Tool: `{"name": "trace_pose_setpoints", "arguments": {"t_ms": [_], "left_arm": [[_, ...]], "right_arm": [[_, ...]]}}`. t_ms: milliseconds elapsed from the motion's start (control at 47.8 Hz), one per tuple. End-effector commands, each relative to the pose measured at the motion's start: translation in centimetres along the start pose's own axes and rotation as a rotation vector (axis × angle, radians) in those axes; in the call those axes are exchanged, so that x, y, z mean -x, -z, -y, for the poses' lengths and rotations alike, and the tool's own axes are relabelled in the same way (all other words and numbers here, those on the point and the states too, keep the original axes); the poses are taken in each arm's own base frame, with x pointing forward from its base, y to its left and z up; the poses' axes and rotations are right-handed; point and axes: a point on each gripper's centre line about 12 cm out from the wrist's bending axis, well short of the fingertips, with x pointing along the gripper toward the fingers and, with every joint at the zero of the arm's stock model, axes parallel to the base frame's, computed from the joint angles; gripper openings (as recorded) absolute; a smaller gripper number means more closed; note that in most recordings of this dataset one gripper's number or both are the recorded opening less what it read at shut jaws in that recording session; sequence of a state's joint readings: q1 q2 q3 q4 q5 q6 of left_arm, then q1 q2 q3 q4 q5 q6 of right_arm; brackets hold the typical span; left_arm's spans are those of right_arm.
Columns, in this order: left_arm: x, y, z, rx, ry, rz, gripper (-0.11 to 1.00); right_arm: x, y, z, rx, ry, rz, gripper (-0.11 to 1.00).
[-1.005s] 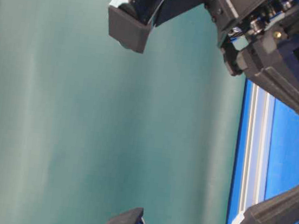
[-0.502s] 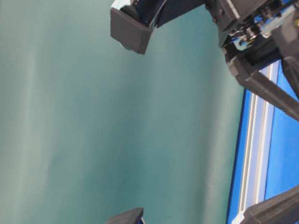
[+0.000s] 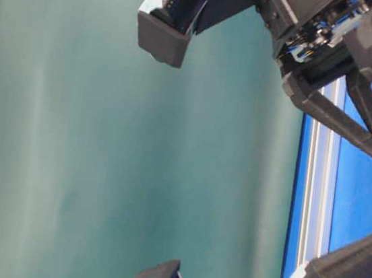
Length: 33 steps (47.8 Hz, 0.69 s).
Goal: Insert the wire through the string loop located in the center.
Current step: 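Open the right gripper to release the cable, then pull the cable leftward through the loop with the left gripper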
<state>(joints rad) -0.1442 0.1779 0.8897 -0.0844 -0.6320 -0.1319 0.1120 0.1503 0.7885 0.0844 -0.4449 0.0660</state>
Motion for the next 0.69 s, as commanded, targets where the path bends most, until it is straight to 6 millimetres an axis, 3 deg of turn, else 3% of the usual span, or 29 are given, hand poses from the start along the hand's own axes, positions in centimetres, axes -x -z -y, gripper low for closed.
{"name": "trace_pose_setpoints", "arguments": {"t_ms": [0, 670], "left_arm": [[1.0, -1.2, 0.1, 0.002, 0.006, 0.041, 0.07], [10.7, 3.5, -1.3, 0.034, -0.008, -0.028, 0.07]], "right_arm": [[0.2, -0.9, -0.1, 0.000, -0.003, 0.027, 0.89], [0.1, -1.0, -0.1, 0.003, -0.004, 0.026, 0.88]]}}
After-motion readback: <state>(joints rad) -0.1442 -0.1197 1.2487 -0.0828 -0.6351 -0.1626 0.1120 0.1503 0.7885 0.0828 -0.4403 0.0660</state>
